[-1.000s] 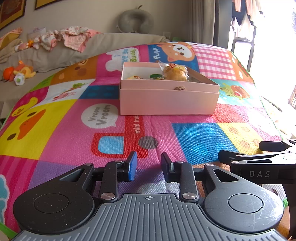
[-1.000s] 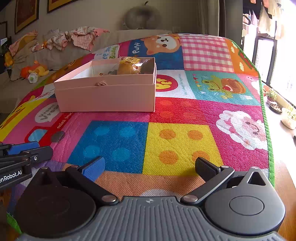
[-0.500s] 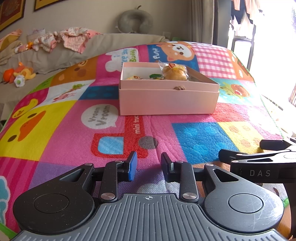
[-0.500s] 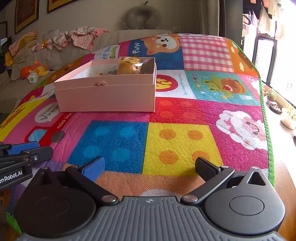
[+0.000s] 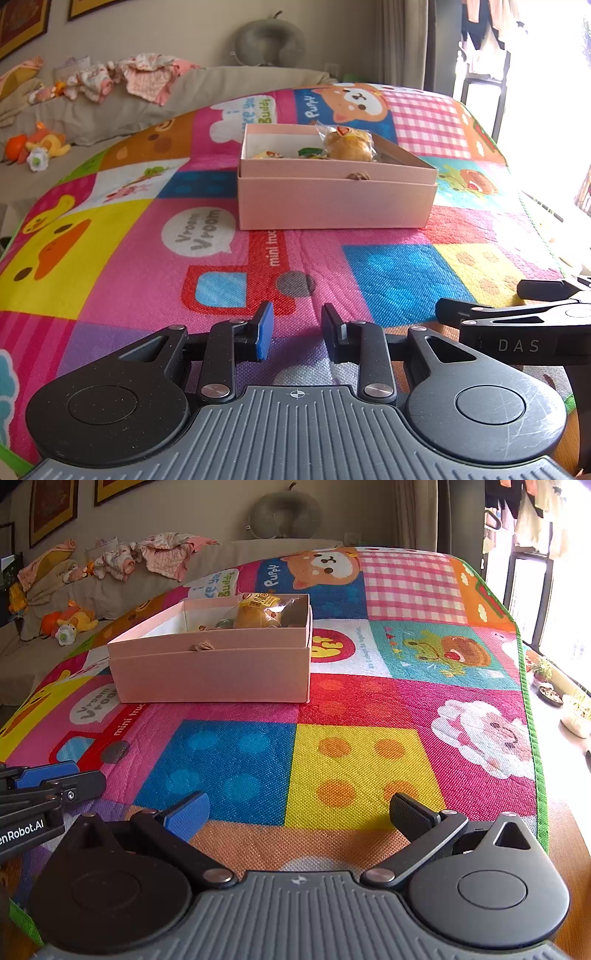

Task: Organize objects

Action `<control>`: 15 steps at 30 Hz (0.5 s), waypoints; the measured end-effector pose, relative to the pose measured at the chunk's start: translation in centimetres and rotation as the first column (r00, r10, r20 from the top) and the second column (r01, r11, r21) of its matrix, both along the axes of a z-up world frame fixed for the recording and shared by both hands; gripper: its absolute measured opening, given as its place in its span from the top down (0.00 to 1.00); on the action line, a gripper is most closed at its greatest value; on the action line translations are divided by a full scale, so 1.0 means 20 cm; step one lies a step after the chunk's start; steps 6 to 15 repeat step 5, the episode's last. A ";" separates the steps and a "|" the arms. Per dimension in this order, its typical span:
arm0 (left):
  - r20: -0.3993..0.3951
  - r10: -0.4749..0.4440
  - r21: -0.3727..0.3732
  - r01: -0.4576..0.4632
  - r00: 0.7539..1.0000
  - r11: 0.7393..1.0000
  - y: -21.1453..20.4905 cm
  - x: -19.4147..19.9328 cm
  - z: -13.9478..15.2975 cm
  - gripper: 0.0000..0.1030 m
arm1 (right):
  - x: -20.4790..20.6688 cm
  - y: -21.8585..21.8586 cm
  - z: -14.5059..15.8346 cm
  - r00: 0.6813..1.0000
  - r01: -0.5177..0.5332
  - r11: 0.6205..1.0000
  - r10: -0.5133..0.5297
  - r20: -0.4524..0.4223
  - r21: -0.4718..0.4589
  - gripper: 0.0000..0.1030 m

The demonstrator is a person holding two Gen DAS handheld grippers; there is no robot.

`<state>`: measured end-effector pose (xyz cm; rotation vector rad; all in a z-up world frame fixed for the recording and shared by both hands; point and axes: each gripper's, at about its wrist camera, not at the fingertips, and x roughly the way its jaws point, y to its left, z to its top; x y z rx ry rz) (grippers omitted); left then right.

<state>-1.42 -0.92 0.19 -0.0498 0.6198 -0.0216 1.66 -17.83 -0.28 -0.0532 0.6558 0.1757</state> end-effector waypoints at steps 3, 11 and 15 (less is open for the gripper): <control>0.000 0.000 -0.002 0.000 1.000 1.000 0.00 0.00 0.00 0.70 | 0.00 0.00 0.00 1.000 0.000 1.000 0.000 0.000 0.000 0.00; 0.001 0.002 -0.008 -0.002 1.000 1.000 0.00 0.00 0.00 0.70 | 0.00 0.00 0.00 1.000 0.000 1.000 0.000 0.000 0.000 0.00; 0.001 0.002 -0.008 -0.002 1.000 1.000 0.00 0.00 0.00 0.70 | 0.00 0.00 0.00 1.000 0.000 1.000 0.000 0.000 0.000 0.00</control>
